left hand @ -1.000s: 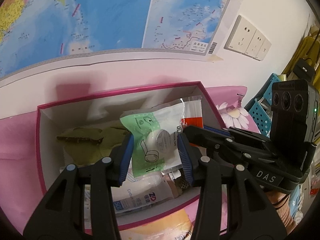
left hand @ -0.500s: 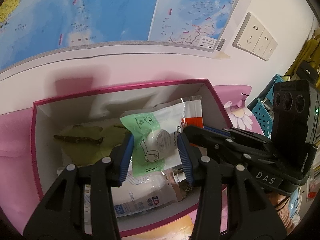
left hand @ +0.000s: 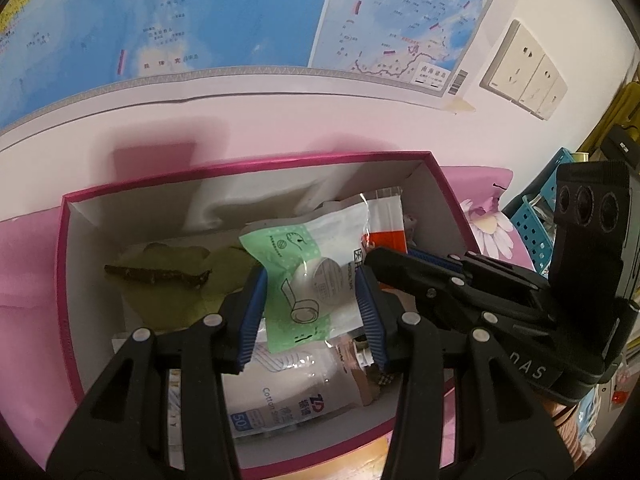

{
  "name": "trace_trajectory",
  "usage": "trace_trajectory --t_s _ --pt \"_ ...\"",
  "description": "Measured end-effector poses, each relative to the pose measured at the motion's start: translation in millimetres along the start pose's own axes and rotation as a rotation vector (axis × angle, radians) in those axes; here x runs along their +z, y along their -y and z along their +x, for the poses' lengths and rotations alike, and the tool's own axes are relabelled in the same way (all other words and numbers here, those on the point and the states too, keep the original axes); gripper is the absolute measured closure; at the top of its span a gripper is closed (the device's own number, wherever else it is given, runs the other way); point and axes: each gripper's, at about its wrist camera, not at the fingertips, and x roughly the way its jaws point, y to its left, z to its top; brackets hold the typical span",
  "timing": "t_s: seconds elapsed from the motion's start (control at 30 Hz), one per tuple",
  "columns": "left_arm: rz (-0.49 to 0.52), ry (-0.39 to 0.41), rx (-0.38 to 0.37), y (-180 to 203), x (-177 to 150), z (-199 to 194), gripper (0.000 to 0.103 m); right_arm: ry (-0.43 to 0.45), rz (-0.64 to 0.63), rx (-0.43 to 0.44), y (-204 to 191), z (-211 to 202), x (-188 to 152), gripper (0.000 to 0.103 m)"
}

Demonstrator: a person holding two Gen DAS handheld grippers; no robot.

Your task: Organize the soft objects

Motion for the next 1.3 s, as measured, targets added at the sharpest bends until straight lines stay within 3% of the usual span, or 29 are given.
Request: trace_trajectory --t_s 0.07,0.43,0.5,0.7,0.83,0.97,1.03,1.1,1.3 --pt "-0.003 -0.003 0.0 0 1 3 0.055 -0.045 -0.011 0.017 1 1 0 0.093" --pt "-0.035 -0.02 0.035 -6 3 12 0.053 -0.026 -0.044 -0.077 -3 1 1 0.091" --pt "-0.042 -0.026 0.036 -7 2 13 0.053 -0.02 -0.041 -0.089 -3 -2 1 0.083" --pt "-0.008 0.028 0.052 1 -5 -2 0.043 0.026 -0.072 -0.118 -8 -23 -5 0.074" --pt "0.027 0.134 0.06 9 -17 -33 0.026 0.07 -0.128 -0.137 -21 -50 -17 0.066" --pt "0.057 0.245 0.053 10 -37 -70 0.017 0.116 -0.218 -0.154 -42 -80 -35 0.043" --pt "0.074 0.302 0.059 12 -54 -91 0.006 0.139 -0.27 -0.171 -53 -95 -49 0.033" --pt "0.085 0.364 0.076 12 -73 -109 0.0 0.157 -0.313 -0.194 -65 -106 -66 0.017" --pt "0.084 0.395 0.164 12 -129 -125 0.0 0.157 -0.353 -0.254 -84 -118 -115 0.004"
